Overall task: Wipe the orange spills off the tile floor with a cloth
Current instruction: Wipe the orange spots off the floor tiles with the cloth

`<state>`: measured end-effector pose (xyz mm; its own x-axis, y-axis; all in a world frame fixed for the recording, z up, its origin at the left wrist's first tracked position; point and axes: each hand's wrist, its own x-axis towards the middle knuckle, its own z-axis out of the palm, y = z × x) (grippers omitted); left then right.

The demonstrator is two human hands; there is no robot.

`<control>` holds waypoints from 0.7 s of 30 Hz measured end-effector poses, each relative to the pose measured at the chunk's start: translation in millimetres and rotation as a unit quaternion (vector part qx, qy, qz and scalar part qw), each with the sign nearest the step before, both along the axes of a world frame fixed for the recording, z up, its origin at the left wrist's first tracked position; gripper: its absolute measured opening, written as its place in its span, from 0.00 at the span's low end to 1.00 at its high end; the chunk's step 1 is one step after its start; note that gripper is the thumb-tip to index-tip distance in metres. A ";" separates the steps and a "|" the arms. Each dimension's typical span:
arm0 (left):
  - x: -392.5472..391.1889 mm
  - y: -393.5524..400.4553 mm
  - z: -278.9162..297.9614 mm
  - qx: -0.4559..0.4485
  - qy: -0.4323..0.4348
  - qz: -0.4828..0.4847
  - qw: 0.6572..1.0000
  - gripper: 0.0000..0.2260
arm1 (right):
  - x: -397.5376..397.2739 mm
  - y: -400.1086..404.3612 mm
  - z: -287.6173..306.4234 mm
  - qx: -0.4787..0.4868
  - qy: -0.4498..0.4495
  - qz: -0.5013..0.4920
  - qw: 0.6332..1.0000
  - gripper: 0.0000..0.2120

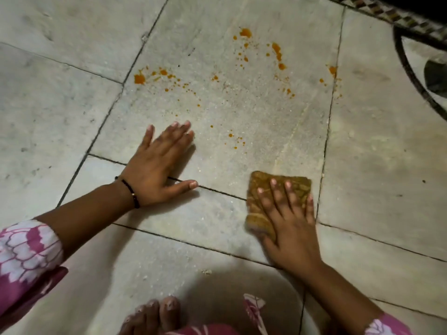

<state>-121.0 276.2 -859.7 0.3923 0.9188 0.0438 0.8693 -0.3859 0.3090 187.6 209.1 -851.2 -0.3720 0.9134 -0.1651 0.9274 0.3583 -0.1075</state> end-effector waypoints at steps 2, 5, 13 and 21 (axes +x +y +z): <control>-10.2 -8.1 -1.2 -0.019 0.005 0.051 0.998 0.43 | -37.9 3.3 -4.6 0.002 0.014 0.054 0.998 0.33; -31.2 -20.1 -9.9 -0.034 0.036 0.081 0.996 0.43 | -85.4 44.5 -14.1 0.034 0.025 0.132 0.990 0.36; -71.8 -28.2 -9.7 -0.050 0.094 0.159 0.981 0.42 | -45.4 100.5 -10.5 0.054 0.011 -0.027 0.998 0.36; -80.6 -25.2 -15.4 -0.033 0.012 0.164 0.986 0.39 | -128.2 -6.3 -5.2 0.006 0.042 0.123 0.992 0.35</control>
